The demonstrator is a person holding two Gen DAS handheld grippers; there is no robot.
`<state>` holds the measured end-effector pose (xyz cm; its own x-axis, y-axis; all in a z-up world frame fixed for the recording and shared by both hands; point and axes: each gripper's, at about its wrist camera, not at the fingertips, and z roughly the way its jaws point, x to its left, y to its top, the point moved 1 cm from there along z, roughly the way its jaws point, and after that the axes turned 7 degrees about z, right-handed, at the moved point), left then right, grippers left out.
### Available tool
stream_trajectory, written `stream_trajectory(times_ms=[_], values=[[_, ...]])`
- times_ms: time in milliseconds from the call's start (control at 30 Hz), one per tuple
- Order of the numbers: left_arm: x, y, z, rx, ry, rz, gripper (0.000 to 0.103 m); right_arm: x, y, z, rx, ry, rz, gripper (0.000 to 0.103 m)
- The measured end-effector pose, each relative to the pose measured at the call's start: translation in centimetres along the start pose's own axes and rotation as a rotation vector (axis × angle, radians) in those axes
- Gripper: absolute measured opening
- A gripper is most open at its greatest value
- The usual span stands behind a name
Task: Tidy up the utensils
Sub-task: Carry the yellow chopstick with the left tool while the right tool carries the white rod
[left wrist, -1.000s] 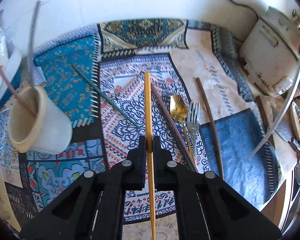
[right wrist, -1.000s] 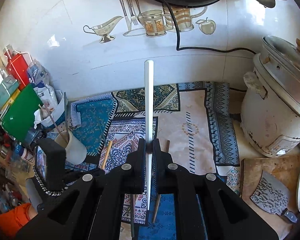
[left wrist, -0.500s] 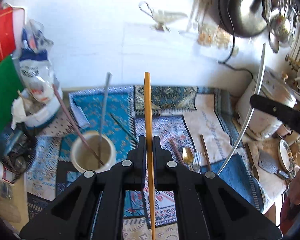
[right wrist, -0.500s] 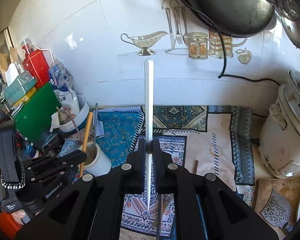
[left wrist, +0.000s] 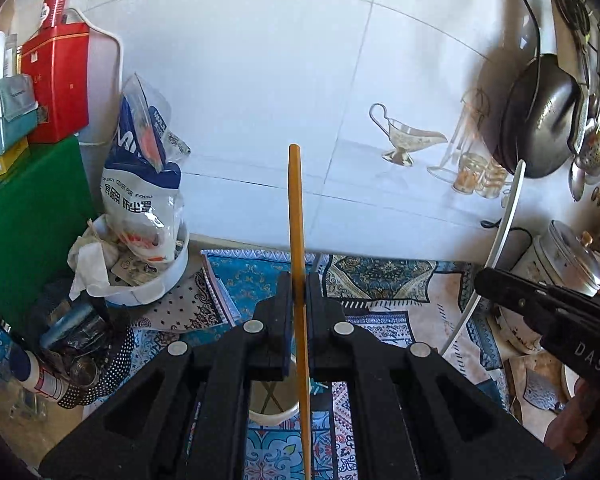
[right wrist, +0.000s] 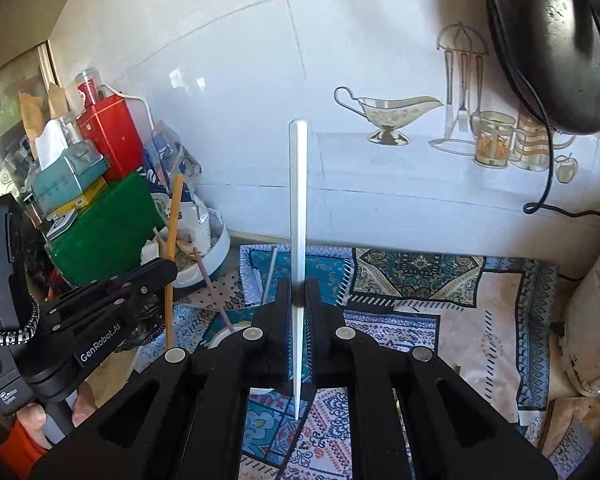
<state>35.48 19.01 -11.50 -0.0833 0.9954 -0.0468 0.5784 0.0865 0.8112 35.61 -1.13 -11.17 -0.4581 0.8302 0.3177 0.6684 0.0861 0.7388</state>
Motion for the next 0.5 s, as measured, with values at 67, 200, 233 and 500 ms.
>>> stream_trajectory(times_ms=[67, 200, 233, 500], values=[[0.8, 0.5, 0.4, -0.011, 0.009, -0.013, 0.004, 0.7, 0.3, 0.8, 0.001, 0.013, 0.001, 0.006], [2.3, 1.0, 1.2, -0.033, 0.014, -0.017, 0.004, 2.0, 0.8, 2.4, 0.001, 0.035, 0.008, 0.006], [2.6, 1.1, 1.5, -0.037, 0.018, -0.015, 0.004, 2.2, 0.9, 2.8, 0.002, 0.041, 0.012, 0.006], [5.3, 1.1, 4.6, -0.06, 0.053, -0.072, 0.004, 3.3, 1.1, 6.4, 0.026, 0.046, 0.037, 0.006]])
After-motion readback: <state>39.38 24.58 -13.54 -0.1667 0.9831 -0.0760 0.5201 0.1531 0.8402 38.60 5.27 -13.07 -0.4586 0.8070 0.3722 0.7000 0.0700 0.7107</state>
